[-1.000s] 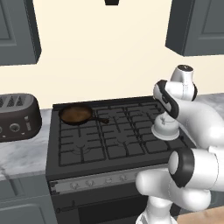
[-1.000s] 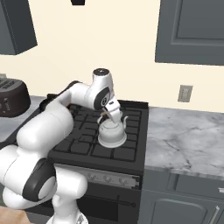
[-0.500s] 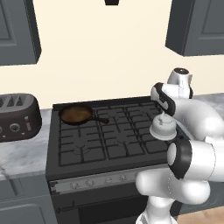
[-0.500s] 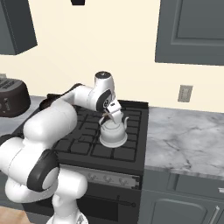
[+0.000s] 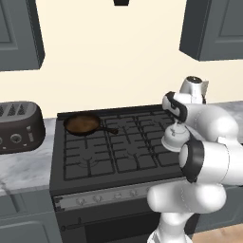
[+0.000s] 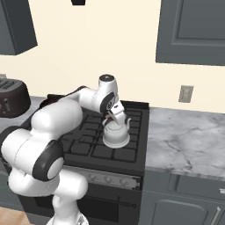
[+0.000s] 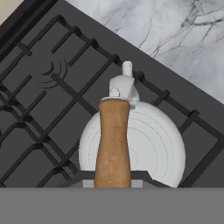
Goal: Pick the kettle from the counter and place it on a stove burner. Then turn the burner on.
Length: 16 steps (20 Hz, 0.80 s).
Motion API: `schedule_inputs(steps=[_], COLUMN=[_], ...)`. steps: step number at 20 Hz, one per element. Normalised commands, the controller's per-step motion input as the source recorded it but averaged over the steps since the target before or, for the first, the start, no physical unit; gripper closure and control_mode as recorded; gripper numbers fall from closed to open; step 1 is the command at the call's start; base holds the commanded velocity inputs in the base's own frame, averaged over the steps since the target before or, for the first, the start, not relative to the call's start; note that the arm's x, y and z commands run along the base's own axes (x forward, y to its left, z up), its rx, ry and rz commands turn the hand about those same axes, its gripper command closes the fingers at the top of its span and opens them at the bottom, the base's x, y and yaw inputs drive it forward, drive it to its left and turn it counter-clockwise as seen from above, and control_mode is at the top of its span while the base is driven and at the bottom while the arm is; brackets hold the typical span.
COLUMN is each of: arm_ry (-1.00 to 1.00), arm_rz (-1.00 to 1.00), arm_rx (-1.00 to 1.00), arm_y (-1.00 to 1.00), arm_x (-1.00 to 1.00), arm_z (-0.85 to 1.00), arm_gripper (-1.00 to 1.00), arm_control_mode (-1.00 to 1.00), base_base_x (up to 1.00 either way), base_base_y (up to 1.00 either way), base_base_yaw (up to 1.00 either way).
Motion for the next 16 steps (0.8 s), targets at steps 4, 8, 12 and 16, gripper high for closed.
schedule_inputs(steps=[4,8,12,16], arm_ry=[0.00,0.00,0.00,0.00], arm_rz=[0.00,0.00,0.00,0.00], arm_rx=[0.00,0.00,0.00,0.00], arm_y=[-0.06,-0.05,-0.08,-0.09], arm_x=[0.22,0.19,0.20,0.19], arm_z=[-0.15,-0.15,-0.14,-0.13], arm_gripper=[1.00,1.00,1.00,1.00], arm_control_mode=[-1.00,-1.00,-1.00,-1.00], base_base_x=[0.00,0.00,0.00,0.00], base_base_y=[0.00,0.00,0.00,0.00], base_base_yaw=[0.00,0.00,0.00,0.00])
